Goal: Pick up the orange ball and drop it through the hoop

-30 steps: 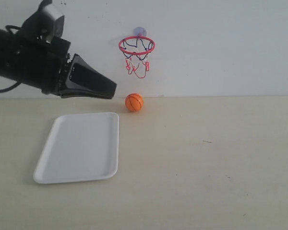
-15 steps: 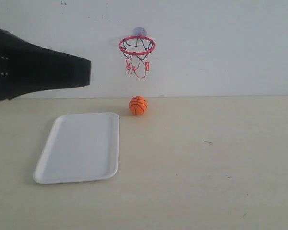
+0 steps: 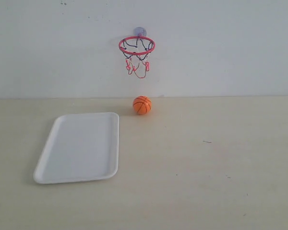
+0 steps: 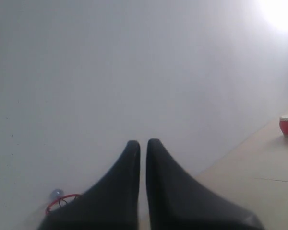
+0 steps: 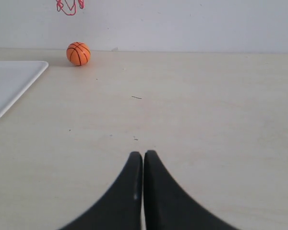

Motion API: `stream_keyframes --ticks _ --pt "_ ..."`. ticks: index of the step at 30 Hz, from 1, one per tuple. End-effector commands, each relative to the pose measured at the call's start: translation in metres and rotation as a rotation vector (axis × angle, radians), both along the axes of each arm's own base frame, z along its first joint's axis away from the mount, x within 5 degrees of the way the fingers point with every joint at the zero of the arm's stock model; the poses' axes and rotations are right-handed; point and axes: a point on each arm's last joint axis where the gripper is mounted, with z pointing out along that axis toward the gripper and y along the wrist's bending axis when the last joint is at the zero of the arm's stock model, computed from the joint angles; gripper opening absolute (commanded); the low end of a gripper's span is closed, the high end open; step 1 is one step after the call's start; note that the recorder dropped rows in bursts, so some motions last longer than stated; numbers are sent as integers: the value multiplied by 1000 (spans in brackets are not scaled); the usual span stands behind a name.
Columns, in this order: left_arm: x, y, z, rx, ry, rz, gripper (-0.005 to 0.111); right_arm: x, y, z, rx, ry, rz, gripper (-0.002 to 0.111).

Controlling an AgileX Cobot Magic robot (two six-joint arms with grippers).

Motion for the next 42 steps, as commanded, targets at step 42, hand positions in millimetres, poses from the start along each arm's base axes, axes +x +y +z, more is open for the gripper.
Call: stream_keyframes --ticks 42 --pt "44 51 -180 -99 623 653 4 0 0 1 1 -15 2 0"
